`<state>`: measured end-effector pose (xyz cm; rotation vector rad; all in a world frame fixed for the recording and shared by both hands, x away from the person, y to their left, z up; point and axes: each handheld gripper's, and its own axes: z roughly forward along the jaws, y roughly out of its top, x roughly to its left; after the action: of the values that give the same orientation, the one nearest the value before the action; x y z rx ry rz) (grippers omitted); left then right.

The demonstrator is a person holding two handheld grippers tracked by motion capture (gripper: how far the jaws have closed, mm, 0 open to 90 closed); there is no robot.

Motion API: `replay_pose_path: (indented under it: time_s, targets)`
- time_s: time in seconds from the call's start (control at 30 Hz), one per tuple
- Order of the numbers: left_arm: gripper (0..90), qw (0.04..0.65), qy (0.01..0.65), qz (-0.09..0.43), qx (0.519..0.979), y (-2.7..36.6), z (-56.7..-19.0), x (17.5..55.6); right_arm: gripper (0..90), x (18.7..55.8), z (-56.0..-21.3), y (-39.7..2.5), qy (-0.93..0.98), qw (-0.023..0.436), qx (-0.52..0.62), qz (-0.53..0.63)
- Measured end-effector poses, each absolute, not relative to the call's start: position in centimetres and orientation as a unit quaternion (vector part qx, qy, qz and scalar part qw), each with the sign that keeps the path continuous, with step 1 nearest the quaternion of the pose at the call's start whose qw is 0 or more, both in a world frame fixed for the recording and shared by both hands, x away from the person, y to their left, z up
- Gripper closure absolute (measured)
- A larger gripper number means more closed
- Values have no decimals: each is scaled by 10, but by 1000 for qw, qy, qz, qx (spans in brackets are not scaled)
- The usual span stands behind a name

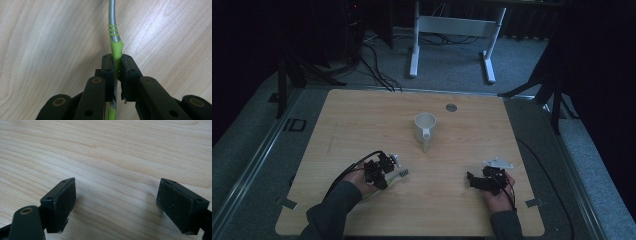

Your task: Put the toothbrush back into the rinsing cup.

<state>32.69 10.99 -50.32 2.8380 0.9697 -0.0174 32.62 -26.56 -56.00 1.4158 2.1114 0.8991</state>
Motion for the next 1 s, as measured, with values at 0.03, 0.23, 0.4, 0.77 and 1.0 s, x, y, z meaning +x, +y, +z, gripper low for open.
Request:
replay_pose_path:
  time_s: [0.03,0.23,0.4,0.77,1.0]
  targets:
    - [823,74,327,-4,942,111,-502,327,157,326,-560,-266,764,221,512,325]
    - [823,85,345,7,935,118,-498,330,157,326,-560,-266,764,220,512,325]
    - [822,93,360,19,928,121,-494,332,157,326,-560,-266,764,221,512,325]
    - [822,115,385,35,915,127,-487,335,158,326,-560,-266,764,221,512,325]
    - [823,123,392,44,911,129,-484,336,157,326,-560,-266,764,221,512,325]
